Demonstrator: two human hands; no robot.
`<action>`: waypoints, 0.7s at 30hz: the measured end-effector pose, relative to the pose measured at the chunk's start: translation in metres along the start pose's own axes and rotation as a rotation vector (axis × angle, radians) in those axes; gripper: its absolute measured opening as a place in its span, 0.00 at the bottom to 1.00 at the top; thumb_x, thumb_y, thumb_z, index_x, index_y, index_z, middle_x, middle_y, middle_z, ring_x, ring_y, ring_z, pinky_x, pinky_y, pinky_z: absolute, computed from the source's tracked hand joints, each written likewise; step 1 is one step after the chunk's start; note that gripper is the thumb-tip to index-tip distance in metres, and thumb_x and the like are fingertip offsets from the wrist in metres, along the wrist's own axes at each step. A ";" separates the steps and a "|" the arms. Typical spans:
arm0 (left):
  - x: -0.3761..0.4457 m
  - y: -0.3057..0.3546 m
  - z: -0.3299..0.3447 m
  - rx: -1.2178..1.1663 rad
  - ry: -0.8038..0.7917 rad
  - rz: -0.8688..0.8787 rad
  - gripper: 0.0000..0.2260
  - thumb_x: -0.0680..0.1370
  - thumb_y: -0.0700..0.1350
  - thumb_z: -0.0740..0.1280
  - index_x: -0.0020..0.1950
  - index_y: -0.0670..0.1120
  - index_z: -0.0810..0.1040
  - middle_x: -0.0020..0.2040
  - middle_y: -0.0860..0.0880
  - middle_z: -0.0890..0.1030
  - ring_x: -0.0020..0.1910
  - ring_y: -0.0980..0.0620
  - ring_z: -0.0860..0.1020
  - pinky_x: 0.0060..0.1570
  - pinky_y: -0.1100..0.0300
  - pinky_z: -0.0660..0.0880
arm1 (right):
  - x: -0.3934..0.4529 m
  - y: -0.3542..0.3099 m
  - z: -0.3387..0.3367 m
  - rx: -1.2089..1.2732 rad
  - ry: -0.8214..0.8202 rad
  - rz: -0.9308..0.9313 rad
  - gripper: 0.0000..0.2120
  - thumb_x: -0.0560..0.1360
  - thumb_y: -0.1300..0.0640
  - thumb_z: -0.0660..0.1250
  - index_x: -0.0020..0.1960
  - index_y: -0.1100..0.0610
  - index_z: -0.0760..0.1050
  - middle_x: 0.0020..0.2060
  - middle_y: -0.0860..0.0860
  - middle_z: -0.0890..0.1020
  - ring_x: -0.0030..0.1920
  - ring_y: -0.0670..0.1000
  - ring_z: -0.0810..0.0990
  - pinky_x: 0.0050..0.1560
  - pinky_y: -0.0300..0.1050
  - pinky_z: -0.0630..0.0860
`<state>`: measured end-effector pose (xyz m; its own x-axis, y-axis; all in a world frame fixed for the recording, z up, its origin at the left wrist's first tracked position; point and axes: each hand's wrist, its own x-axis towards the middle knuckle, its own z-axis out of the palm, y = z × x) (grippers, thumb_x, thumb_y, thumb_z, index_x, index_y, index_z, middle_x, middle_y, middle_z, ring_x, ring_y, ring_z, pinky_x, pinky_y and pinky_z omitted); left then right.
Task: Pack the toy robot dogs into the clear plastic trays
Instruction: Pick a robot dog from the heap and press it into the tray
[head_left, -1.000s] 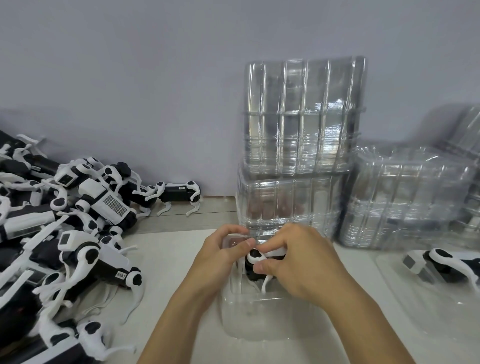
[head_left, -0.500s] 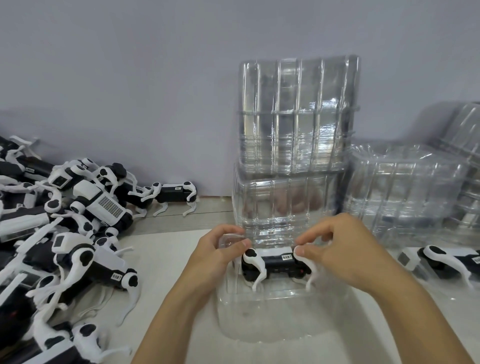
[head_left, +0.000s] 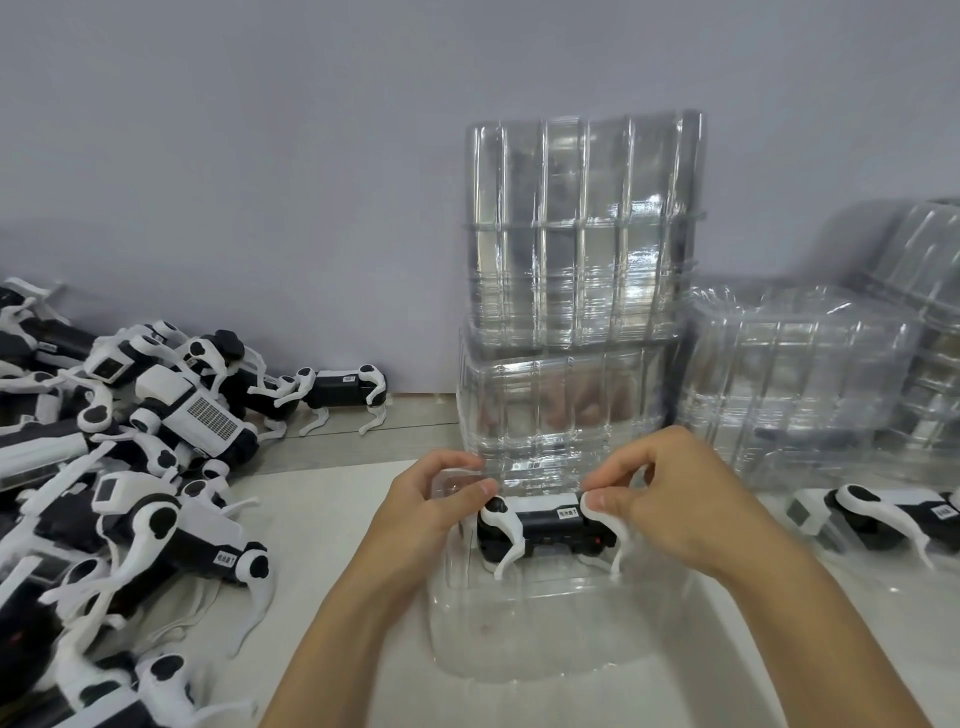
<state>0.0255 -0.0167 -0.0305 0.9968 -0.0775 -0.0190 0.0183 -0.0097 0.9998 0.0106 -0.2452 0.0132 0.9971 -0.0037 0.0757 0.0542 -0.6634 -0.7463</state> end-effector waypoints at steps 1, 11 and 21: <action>0.000 -0.001 0.000 0.002 0.001 0.002 0.12 0.66 0.50 0.76 0.48 0.54 0.84 0.49 0.48 0.86 0.50 0.49 0.83 0.61 0.48 0.74 | -0.001 -0.001 0.000 -0.012 -0.006 -0.023 0.05 0.71 0.53 0.79 0.38 0.44 0.85 0.35 0.40 0.82 0.35 0.28 0.74 0.33 0.28 0.67; 0.001 0.000 0.001 0.037 0.025 -0.005 0.12 0.70 0.57 0.72 0.50 0.53 0.83 0.50 0.46 0.85 0.55 0.44 0.82 0.66 0.38 0.72 | -0.012 -0.037 0.040 -0.055 -0.192 -0.258 0.14 0.70 0.45 0.77 0.54 0.37 0.82 0.47 0.40 0.85 0.50 0.40 0.80 0.52 0.39 0.79; -0.001 0.003 0.002 0.158 0.085 0.024 0.03 0.78 0.48 0.71 0.46 0.56 0.83 0.48 0.53 0.85 0.52 0.53 0.82 0.53 0.58 0.74 | -0.008 -0.027 0.026 0.060 -0.247 -0.225 0.12 0.74 0.51 0.75 0.53 0.36 0.83 0.47 0.29 0.83 0.51 0.28 0.78 0.49 0.24 0.72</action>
<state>0.0243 -0.0182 -0.0278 0.9999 0.0046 0.0118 -0.0109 -0.1663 0.9860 0.0029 -0.2074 0.0155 0.9421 0.3243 0.0854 0.2699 -0.5819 -0.7672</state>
